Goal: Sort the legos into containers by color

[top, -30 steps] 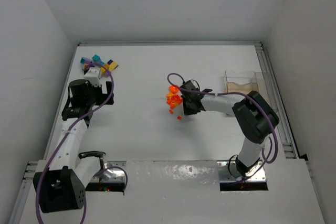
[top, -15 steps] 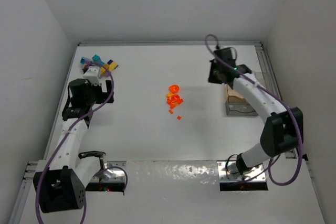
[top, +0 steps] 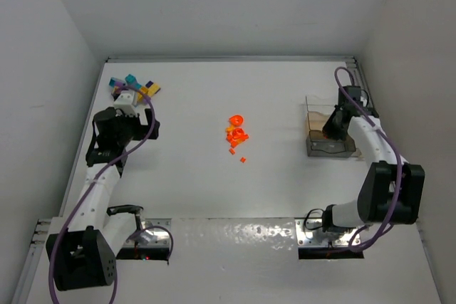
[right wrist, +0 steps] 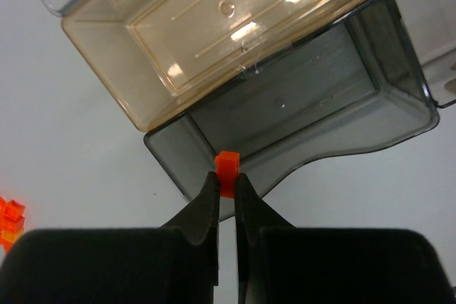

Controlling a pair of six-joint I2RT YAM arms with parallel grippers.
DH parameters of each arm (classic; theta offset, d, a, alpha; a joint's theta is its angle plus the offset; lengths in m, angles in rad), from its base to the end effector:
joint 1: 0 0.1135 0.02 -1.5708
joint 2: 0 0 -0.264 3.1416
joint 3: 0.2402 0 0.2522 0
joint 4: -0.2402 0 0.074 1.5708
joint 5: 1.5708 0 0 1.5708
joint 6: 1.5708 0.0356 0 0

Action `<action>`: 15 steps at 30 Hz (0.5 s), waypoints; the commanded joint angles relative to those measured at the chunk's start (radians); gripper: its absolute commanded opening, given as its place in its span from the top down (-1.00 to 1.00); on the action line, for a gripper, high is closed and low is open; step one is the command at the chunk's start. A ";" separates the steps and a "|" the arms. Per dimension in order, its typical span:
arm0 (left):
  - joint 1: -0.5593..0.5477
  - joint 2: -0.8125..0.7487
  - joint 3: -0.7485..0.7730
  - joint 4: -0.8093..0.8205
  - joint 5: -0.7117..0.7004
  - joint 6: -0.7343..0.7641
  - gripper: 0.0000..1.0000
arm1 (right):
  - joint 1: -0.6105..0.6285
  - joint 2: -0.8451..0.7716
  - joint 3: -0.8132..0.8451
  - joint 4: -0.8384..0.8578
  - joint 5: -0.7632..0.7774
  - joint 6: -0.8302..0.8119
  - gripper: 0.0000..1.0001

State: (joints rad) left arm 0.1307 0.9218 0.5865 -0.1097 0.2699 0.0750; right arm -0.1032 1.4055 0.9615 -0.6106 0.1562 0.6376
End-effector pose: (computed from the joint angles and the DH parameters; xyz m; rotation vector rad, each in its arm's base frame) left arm 0.2087 0.0179 0.2533 0.1153 1.9980 -0.1401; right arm 0.2754 -0.0341 0.2279 0.9927 2.4078 -0.0151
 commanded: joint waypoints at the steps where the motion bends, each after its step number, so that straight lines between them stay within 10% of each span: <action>1: -0.002 -0.023 -0.005 0.050 0.000 0.022 -1.00 | 0.007 0.015 -0.021 0.035 -0.009 0.066 1.00; 15: -0.003 -0.029 -0.013 0.050 -0.028 0.006 -1.00 | 0.005 0.061 -0.035 0.061 0.060 0.074 1.00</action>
State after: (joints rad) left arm 0.1307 0.9146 0.5816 -0.1013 0.2527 0.0814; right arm -0.1005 1.4681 0.9295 -0.5690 0.1776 0.6849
